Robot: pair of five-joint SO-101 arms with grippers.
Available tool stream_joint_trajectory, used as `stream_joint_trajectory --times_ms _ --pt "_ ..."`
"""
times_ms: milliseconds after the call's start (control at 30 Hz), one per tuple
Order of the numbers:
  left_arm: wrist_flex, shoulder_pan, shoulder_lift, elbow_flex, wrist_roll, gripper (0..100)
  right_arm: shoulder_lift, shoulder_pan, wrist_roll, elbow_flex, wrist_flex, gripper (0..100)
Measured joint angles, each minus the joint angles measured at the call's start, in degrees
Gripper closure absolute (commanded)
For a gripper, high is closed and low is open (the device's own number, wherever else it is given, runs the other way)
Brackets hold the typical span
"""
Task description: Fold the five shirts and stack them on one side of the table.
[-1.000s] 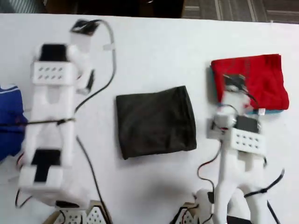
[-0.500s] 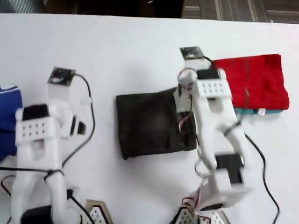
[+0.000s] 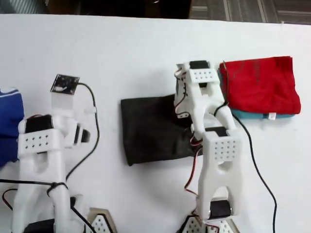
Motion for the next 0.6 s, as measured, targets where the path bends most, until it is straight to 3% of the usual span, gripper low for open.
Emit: stream_joint_trajectory --times_ms 100,300,600 --pt "0.0 0.0 0.0 0.0 0.0 76 2.3 0.1 0.0 -2.1 0.6 67.7" --pt "0.0 0.0 0.0 0.0 0.0 76 6.6 -0.9 2.8 -6.2 2.3 99.0" --pt "0.0 0.0 0.0 0.0 -0.1 76 7.6 -0.8 6.8 -7.1 2.4 97.9"
